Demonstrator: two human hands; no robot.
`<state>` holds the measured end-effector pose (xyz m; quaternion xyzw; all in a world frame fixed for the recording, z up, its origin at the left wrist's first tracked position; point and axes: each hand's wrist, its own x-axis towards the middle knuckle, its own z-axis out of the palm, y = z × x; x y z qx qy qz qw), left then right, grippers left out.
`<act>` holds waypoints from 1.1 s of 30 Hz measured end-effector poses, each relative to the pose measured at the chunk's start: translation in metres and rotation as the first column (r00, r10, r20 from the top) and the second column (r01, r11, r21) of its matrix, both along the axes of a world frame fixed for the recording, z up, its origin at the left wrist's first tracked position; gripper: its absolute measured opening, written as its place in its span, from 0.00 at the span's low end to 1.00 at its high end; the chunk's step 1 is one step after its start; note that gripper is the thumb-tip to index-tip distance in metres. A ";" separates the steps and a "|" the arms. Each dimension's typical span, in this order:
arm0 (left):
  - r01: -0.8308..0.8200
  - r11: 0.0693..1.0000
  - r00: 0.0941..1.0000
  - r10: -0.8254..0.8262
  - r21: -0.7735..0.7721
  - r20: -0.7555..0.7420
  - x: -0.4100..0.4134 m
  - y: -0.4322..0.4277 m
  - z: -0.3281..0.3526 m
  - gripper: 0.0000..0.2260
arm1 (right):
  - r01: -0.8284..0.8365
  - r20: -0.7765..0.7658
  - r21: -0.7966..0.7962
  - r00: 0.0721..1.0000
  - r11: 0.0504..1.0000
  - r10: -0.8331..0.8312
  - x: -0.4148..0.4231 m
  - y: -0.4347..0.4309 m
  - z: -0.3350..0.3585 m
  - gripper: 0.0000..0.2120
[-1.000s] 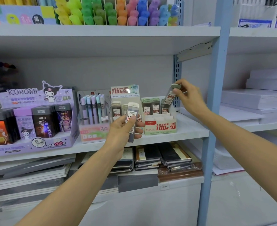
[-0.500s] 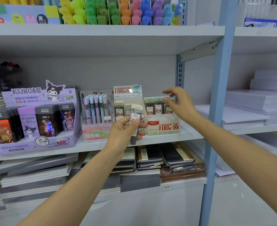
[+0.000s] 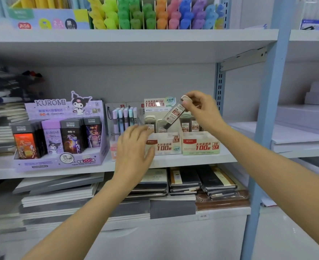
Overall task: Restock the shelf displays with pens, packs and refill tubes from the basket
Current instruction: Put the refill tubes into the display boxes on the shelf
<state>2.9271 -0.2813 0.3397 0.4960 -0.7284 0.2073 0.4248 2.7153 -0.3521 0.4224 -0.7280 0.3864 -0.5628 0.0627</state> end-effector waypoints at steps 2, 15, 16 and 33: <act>-0.110 0.991 0.977 0.094 0.079 0.192 0.002 -0.003 -0.006 0.27 | 0.082 -0.044 -0.038 0.996 0.996 -0.084 0.007 -0.006 -0.001 0.08; -0.195 0.978 0.911 0.152 0.075 0.384 0.008 -0.015 -0.013 0.29 | 0.145 -0.321 -0.111 0.931 0.983 -0.174 0.043 -0.032 -0.022 0.08; -0.189 0.979 0.914 0.148 0.075 0.378 0.008 -0.016 -0.014 0.28 | 0.150 -0.327 -0.101 0.929 0.984 -0.175 0.045 -0.032 -0.023 0.09; 0.183 0.980 0.978 -0.190 0.080 0.089 0.031 0.029 -0.107 0.05 | -0.186 -0.341 -0.089 0.929 0.978 0.146 0.057 0.051 -0.119 0.06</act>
